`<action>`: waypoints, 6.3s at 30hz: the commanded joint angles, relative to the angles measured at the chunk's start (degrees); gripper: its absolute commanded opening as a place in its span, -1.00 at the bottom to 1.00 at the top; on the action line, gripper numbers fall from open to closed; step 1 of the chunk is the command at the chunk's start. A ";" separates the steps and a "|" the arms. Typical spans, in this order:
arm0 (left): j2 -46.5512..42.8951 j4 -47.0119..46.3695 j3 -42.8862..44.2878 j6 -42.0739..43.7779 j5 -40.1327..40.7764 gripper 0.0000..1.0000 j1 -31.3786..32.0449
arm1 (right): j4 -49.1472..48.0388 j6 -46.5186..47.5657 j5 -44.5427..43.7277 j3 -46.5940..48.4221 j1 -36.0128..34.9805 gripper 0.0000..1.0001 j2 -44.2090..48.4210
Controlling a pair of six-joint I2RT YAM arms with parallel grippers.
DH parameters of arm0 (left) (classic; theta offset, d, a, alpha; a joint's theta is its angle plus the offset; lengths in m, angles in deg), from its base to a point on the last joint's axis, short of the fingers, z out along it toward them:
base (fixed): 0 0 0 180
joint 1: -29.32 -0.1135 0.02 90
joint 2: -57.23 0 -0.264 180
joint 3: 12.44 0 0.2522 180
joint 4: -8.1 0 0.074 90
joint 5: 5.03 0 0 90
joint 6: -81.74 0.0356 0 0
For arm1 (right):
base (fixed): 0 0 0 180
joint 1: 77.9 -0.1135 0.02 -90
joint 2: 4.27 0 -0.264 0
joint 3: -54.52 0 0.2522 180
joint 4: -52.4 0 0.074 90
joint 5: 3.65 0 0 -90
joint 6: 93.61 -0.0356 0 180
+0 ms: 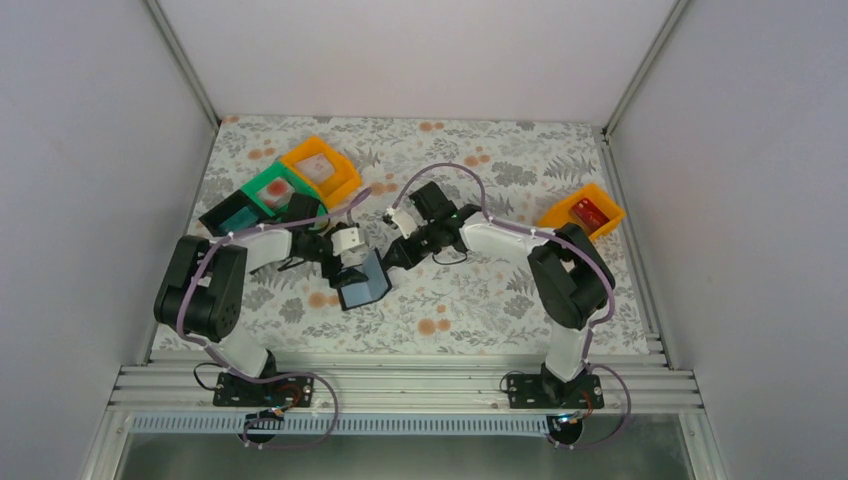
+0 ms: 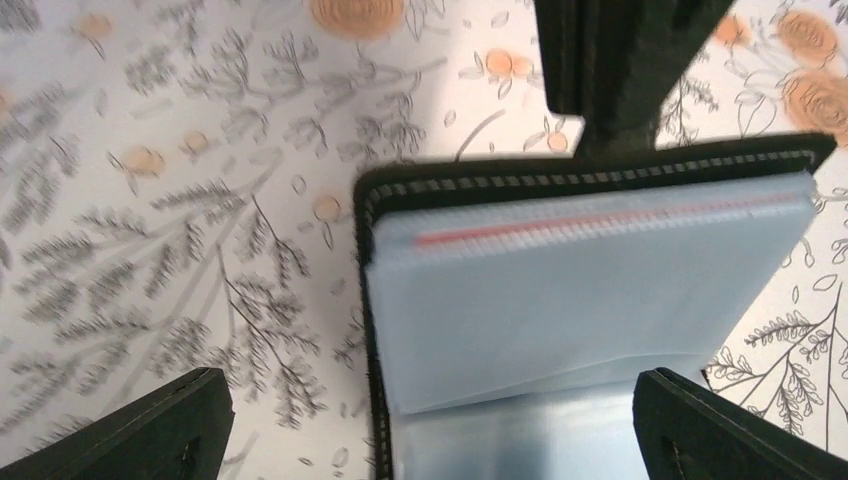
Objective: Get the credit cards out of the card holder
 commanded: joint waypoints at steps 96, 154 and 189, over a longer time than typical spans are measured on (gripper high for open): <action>-16.17 29.38 34.05 -16.88 -5.84 0.66 -4.20 | -23.49 -18.52 -13.86 -11.58 3.29 -0.91 33.44; -26.70 28.00 39.05 -28.58 -12.90 -0.95 -1.26 | -14.30 1.53 14.23 -2.16 6.42 0.61 48.97; -27.49 41.79 50.07 -11.59 -12.03 -0.95 3.31 | -23.57 4.67 15.16 -4.79 6.36 0.49 43.83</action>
